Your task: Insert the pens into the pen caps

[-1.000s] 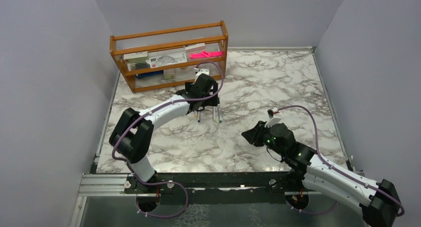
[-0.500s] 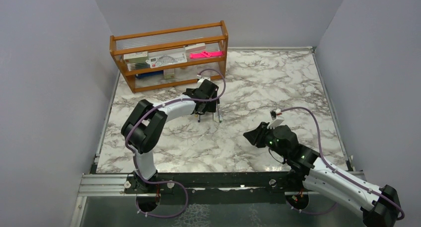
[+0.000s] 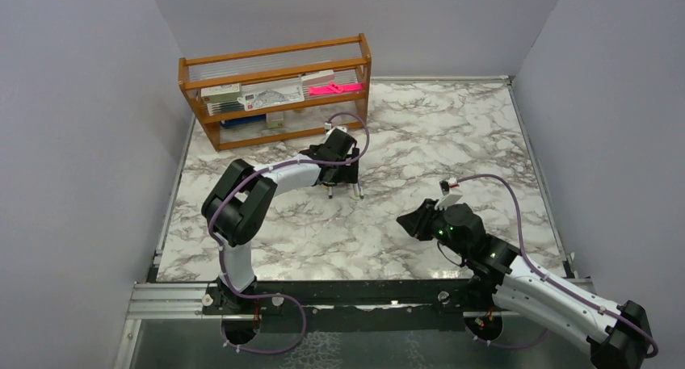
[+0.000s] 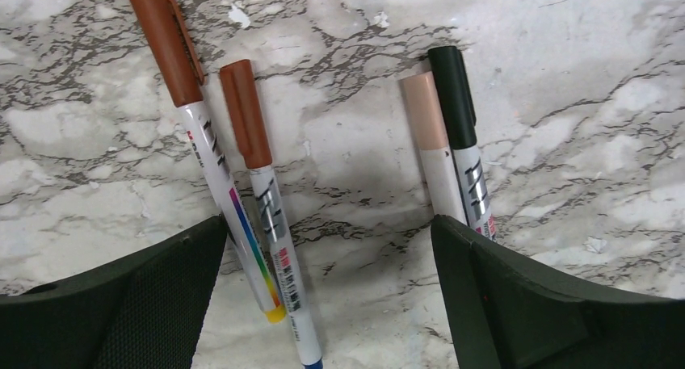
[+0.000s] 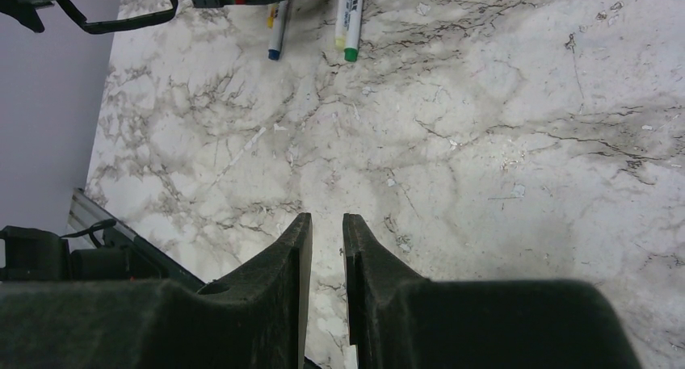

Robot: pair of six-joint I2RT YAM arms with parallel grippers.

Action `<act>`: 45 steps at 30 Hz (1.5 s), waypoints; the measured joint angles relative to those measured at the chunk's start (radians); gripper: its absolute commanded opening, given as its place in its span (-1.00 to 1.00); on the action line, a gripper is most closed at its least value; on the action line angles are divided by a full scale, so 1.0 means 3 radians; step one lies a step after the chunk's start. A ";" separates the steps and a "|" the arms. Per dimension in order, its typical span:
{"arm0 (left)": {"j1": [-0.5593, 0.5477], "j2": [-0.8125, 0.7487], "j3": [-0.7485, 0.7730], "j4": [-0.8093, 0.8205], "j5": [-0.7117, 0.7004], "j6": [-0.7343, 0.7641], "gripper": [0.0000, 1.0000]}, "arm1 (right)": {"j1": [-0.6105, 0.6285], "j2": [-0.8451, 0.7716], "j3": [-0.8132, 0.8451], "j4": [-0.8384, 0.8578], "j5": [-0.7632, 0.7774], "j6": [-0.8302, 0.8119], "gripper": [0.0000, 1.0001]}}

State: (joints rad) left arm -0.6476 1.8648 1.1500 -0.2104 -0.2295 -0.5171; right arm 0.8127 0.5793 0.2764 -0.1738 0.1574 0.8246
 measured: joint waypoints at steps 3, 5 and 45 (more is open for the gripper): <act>0.0000 0.0001 0.0000 0.0060 0.0092 -0.0029 0.99 | 0.0000 0.0000 0.0000 -0.0001 0.0005 0.0000 -0.59; 0.0000 0.0000 0.0000 0.0086 0.0141 -0.0042 0.98 | 0.0000 0.0000 0.0000 -0.0003 0.0010 0.0000 -0.59; -0.0015 0.0332 0.0402 0.0228 0.0187 -0.0323 0.65 | 0.0000 -0.0451 0.0000 -0.0557 0.0123 -0.0036 -0.60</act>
State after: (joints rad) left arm -0.6521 1.9644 1.2705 -0.1421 -0.1734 -0.6140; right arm 0.8127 0.4438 0.2764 -0.3408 0.1944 0.8139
